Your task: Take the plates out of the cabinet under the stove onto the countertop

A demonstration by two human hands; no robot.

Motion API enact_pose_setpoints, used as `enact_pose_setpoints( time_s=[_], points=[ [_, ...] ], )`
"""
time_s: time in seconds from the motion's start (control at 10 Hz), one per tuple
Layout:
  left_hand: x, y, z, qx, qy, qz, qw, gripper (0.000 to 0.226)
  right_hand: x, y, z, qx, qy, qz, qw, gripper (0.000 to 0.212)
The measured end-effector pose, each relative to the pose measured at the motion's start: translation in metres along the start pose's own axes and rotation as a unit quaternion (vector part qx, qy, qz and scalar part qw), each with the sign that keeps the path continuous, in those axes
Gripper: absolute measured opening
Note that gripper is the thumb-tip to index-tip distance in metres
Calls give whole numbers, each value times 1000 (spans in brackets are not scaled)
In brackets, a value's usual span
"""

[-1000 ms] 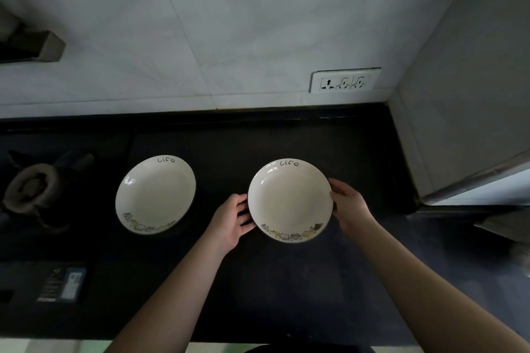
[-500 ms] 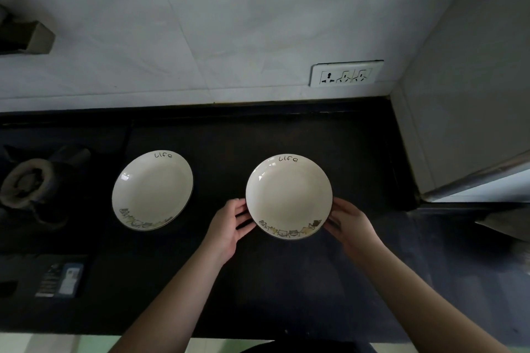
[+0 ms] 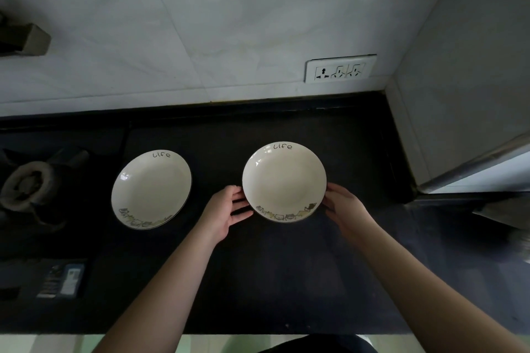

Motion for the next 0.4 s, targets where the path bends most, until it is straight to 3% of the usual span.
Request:
enact_pose_setpoints(
  time_s=[0.1,0.2,0.3,0.4],
  points=[
    [-16,3,2,13,94,32,995,37,-7,-5,3,-19,-96,36,995,48],
    [-31,-9,0,83,238,43,967,37,-10,-21,5,-61,-207,50,975,49],
    [-48,-27,-12,169,385,73,904,41,-4,-44,8,-110,-302,29,946,41],
    [-68,-52,-16,264,508,151,806,49,16,-70,13,-174,-420,10,891,45]
  ],
)
Point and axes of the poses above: each hand's wrist, its own y-axis towards the middle knuckle, its own x-axis out of the palm, z = x × y, the point moved 7 cm from there along y, towards the middle knuckle, and after that the axes turned 9 degrees about y, right-handed, at the moved point
